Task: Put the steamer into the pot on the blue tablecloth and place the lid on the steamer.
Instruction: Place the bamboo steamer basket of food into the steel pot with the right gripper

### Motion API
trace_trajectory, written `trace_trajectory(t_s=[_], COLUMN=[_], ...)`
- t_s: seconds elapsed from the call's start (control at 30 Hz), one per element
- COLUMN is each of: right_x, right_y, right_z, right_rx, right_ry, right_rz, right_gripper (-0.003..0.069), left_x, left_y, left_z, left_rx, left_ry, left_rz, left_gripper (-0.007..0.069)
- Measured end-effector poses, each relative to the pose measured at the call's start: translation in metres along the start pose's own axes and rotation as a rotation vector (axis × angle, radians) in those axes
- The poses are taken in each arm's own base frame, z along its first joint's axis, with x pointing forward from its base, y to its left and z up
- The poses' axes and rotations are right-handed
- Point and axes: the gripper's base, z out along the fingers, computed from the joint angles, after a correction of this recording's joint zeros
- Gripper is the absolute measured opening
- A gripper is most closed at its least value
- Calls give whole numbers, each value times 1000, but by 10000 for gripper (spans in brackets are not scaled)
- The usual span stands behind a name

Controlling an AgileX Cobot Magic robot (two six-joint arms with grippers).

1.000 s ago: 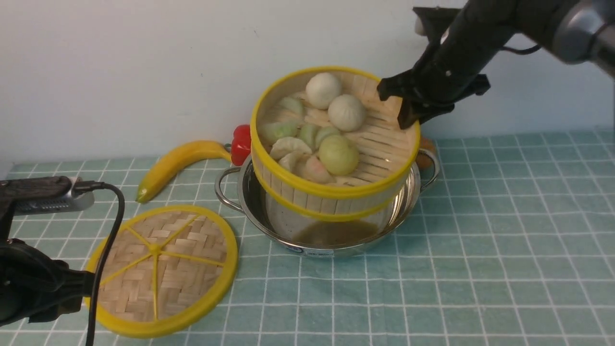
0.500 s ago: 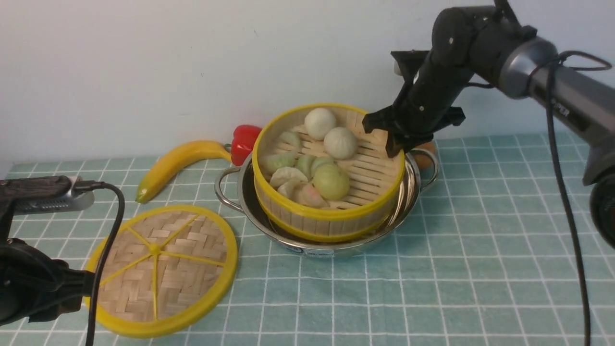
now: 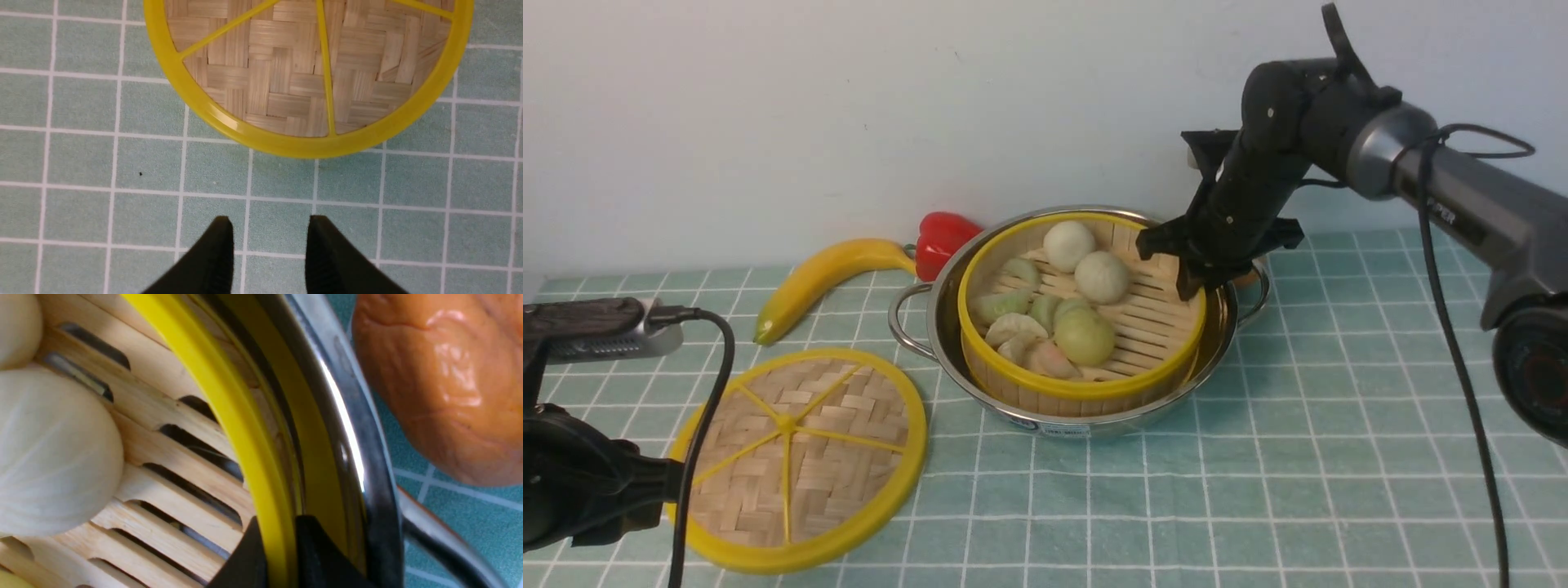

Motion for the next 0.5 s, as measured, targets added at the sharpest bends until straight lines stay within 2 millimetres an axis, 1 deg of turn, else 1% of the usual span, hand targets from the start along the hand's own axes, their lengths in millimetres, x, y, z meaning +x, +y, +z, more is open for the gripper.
trace_trajectory(t_s=[0.2, 0.23, 0.4, 0.43, 0.47, 0.5], right_x=[0, 0, -2, -2, -2, -2], right_y=[0, 1, 4, 5, 5, 6], right_z=[0, -1, -4, -4, -4, -5], right_rx=[-5, -12, -37, -44, -45, -52], right_ry=[1, -1, -13, -12, -12, -12], right_rz=[2, 7, 19, 22, 23, 25], right_gripper=[94, 123, 217, 253, 258, 290], left_x=[0, 0, -1, -3, -3, -4], left_y=[0, 0, 0, 0, 0, 0], left_z=[0, 0, 0, 0, 0, 0], left_rx=[0, 0, -2, -4, -4, -6], left_ry=[0, 0, -16, -29, -31, -44], left_rz=[1, 1, 1, 1, 1, 1], left_gripper=[243, 243, 243, 243, 243, 243])
